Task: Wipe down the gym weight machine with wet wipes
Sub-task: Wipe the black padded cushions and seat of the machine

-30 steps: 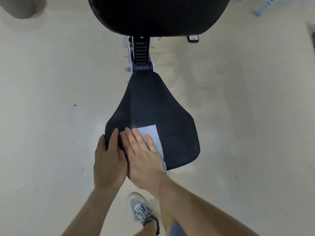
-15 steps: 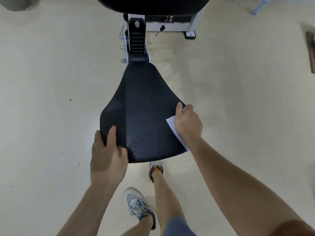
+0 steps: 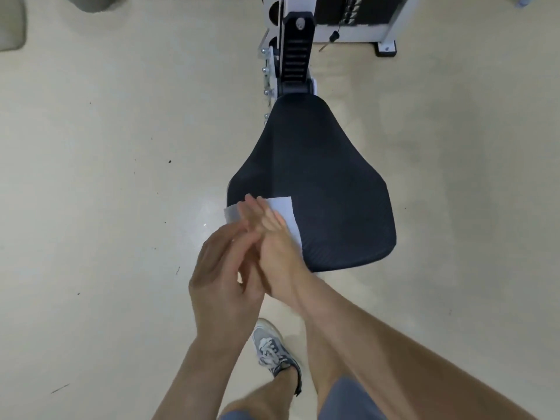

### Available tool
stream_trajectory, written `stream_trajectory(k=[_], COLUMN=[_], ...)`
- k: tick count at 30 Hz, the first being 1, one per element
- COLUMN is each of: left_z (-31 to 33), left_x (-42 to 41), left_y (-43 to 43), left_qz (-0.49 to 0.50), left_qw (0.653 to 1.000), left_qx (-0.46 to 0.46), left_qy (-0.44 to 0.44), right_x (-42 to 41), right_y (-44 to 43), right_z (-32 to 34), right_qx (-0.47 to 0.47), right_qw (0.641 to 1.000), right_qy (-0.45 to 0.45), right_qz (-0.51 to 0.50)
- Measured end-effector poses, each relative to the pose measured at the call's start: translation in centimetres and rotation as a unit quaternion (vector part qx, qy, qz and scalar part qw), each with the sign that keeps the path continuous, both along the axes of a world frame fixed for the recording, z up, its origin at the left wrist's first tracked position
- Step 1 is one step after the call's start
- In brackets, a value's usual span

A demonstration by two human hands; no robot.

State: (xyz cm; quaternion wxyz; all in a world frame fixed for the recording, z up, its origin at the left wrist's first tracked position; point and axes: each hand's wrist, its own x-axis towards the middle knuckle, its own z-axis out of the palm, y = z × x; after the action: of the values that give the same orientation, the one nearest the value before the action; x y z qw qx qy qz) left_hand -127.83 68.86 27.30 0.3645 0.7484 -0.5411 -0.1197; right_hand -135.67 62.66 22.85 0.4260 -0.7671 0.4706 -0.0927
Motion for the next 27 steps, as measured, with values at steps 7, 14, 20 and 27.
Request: stream_trajectory(k=[7, 14, 20, 27], left_z=[-6.5, -7.4, -7.0, -8.7], left_x=[-3.2, -0.9, 1.1, -3.1], left_y=[-3.1, -4.6, -17.4, -25.6], left_qz=[-0.123, 0.024, -0.002, -0.003], left_qw=[0.962, 0.964, 0.937, 0.947], left_qx=[0.176, 0.246, 0.337, 0.304], left_qy=[-0.169, -0.097, -0.097, -0.105], right_x=[-7.4, -8.3, -8.3, -8.2], right_y=[-2.9, -2.7, -2.6, -2.9], right_z=[0.3, -1.8, -1.9, -2.3], right_qx=[-0.108, -0.199, -0.203, -0.185], right_qw=[0.965, 0.938, 0.940, 0.946], right_qy=[0.014, 0.280, 0.269, 0.259], right_qz=[-0.236, -0.055, -0.055, -0.056])
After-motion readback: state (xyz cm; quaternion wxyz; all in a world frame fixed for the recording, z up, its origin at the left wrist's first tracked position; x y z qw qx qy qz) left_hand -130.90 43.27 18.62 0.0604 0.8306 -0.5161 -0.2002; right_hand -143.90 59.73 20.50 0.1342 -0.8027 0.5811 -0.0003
